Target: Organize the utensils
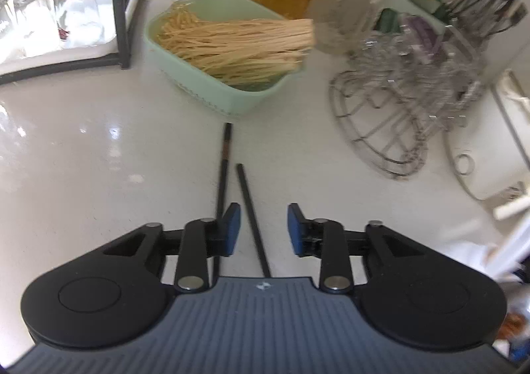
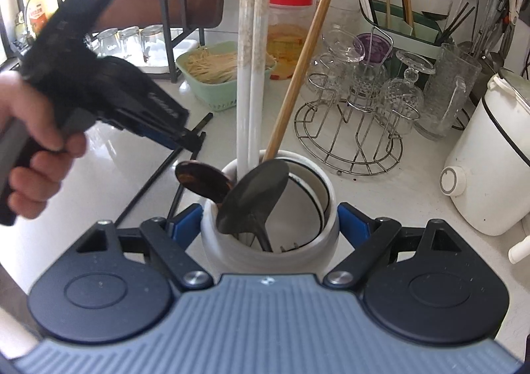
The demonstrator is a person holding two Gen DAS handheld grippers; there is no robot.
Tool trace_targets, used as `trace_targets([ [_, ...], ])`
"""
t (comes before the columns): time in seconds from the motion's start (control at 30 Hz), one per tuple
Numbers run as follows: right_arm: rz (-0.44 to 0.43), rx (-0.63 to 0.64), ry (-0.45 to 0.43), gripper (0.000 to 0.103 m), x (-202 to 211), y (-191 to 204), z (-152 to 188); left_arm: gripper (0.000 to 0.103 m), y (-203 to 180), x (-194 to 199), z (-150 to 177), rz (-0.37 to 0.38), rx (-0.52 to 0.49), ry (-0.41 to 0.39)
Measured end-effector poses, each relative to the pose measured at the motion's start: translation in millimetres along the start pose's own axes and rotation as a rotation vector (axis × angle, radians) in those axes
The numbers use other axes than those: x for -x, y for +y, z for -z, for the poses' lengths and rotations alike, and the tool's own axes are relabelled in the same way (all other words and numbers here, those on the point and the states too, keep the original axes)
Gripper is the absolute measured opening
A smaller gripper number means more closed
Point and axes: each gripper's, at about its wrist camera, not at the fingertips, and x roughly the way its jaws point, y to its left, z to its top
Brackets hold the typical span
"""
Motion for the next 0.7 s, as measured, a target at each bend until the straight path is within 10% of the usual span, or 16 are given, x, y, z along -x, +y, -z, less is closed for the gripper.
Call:
trace_targets([
  [0.7,-0.045,0.038,-0.016,0.089,0.9,-7.0,3.6,0.035,-28.6,-41.1,-17.7,-0.208,-0.125,-0.008],
])
